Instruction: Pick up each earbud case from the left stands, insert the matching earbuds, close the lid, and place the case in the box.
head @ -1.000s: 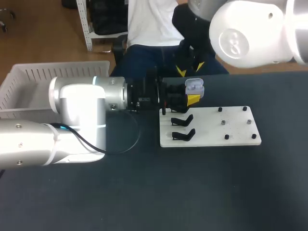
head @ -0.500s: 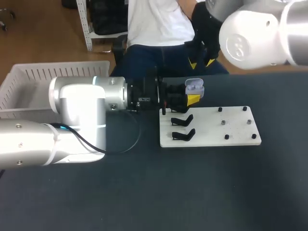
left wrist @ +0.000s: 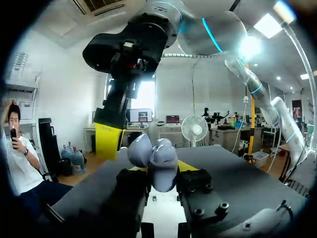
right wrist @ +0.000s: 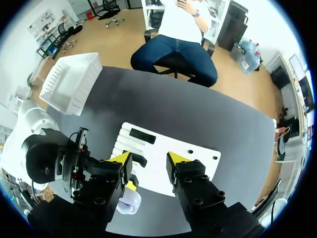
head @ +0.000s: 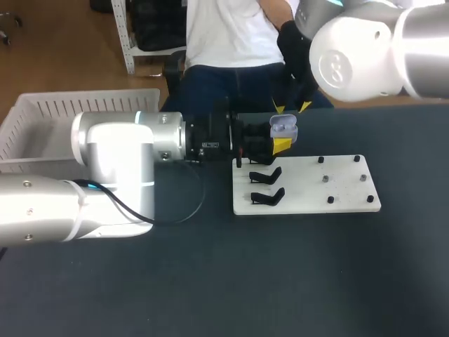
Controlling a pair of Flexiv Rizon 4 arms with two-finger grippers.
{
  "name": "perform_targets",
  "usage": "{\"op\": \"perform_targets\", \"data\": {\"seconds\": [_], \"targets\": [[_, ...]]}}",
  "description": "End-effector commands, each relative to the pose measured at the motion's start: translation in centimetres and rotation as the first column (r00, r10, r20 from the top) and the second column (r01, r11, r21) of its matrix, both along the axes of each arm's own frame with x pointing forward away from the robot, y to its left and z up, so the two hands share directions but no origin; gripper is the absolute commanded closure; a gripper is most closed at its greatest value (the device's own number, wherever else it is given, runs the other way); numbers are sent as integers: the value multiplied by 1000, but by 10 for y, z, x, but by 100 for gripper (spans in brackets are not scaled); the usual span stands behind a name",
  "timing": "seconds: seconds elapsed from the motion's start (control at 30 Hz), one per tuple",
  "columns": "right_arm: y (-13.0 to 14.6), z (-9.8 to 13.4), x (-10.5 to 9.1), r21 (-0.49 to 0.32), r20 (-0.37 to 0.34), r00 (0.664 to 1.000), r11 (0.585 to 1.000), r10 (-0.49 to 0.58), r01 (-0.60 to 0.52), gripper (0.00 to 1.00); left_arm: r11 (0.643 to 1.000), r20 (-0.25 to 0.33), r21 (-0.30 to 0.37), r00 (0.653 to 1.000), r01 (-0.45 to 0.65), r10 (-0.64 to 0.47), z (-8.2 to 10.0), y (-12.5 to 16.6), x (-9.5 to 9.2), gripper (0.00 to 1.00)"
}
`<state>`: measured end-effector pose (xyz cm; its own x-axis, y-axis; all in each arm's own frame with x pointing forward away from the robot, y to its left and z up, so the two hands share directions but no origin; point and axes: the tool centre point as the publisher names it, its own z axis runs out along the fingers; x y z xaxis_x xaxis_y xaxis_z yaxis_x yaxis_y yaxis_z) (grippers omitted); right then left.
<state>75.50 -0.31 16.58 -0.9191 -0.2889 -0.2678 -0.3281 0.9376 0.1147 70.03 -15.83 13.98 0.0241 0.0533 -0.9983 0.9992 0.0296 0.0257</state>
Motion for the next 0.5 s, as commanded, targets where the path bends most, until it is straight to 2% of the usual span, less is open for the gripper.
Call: {"op": "perform_targets", "data": {"seconds": [0.03, 0.3, 0.5], "targets": [[-6, 2, -20, 9, 21, 1000, 1000, -8, 8, 55, 1000, 4, -5, 1000, -6, 6, -1, 0, -1, 100], [-3, 11, -32, 34, 39, 999, 999, -7, 6, 53, 1000, 4, -5, 1000, -6, 6, -1, 0, -1, 100], [-1, 6, -37, 46, 30, 1000, 999, -4, 3, 53, 1000, 4, -5, 1000, -6, 6, -1, 0, -1, 100]]}}
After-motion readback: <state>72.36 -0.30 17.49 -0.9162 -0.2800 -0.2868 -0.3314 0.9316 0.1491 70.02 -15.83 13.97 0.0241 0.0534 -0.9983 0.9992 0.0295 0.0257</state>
